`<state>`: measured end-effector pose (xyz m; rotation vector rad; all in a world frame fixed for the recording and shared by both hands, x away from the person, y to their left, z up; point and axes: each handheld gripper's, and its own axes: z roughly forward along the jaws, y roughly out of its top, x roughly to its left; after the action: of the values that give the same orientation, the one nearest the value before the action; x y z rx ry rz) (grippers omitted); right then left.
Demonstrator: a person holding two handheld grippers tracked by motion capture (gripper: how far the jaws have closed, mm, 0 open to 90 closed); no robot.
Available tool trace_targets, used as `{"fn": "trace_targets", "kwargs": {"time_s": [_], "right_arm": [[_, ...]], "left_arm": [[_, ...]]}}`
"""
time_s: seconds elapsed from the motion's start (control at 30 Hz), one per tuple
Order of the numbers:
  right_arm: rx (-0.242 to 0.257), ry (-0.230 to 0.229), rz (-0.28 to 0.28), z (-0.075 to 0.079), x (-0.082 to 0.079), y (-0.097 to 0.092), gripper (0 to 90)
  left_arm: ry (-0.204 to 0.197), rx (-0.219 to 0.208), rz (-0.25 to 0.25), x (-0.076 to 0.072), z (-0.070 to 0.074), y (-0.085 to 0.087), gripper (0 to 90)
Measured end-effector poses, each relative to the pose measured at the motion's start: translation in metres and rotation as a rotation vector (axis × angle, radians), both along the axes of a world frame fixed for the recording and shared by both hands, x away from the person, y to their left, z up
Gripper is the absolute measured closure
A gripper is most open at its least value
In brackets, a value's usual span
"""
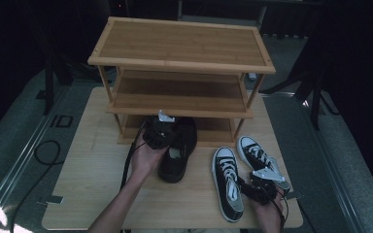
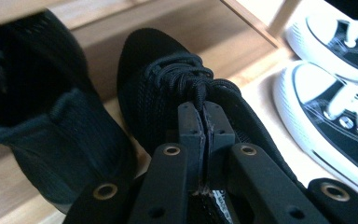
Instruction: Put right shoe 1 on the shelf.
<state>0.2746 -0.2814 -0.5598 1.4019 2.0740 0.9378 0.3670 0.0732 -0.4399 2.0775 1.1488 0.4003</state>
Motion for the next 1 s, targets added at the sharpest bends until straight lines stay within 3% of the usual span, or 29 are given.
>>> {"fn": "trace_targets", "kwargs": {"time_s": [0.27, 0.4, 0.43, 0.57, 0.7, 0.83, 1.0], "right_arm": [[0.000, 0.000, 0.000, 0.000, 0.000, 0.000, 45.9], [0.000, 0.000, 0.000, 0.000, 0.000, 0.000, 45.9], [0.000, 0.000, 0.000, 0.000, 0.000, 0.000, 45.9], [0.000, 0.000, 0.000, 0.000, 0.000, 0.000, 45.9], [0.000, 0.000, 0.000, 0.000, 0.000, 0.000, 45.9], [0.000, 0.000, 0.000, 0.000, 0.000, 0.000, 45.9], [0.001, 0.000, -0.001, 0.000, 0.000, 0.000, 45.9]], "left_arm": [[0.003, -0.018, 0.041, 0.005, -0.007, 0.001, 88.4], [-0.003, 0.022, 0.044, 0.003, -0.011, 0.003, 87.9], [0.004, 0.013, 0.045, 0.003, -0.013, 0.005, 87.8], [0.016, -0.006, 0.024, 0.001, -0.015, 0.010, 85.5], [0.023, -0.023, -0.009, -0.003, -0.010, 0.013, 75.8], [-0.003, -0.055, -0.044, -0.017, 0.002, 0.020, 71.2], [-0.024, -0.033, -0.089, -0.039, 0.009, 0.030, 73.4]]}}
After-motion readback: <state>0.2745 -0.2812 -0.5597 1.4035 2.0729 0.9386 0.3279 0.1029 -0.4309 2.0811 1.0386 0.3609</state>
